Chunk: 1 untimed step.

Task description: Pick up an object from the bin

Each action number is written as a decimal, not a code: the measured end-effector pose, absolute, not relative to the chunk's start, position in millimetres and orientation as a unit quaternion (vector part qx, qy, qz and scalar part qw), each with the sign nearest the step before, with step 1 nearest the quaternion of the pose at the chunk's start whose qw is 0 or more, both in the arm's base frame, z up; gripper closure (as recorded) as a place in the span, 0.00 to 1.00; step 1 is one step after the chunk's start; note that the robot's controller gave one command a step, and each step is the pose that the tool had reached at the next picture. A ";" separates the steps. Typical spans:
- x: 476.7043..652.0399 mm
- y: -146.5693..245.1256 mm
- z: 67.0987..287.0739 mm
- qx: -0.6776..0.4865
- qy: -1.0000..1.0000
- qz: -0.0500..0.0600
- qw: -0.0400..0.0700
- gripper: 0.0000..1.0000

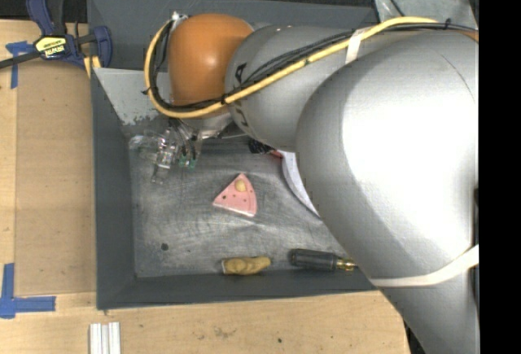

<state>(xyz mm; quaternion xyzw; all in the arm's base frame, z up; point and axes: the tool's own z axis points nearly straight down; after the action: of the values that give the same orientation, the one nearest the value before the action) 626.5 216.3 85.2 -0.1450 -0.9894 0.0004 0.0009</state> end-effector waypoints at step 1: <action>625.2 215.5 105.7 -0.146 -0.989 0.002 0.004 1.00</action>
Offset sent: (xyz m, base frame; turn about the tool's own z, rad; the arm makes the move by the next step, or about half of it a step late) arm 0.0002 0.0000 0.0178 0.0000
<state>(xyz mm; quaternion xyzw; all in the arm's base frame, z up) 625.2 215.5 105.7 -0.1456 -0.9893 0.0018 0.0040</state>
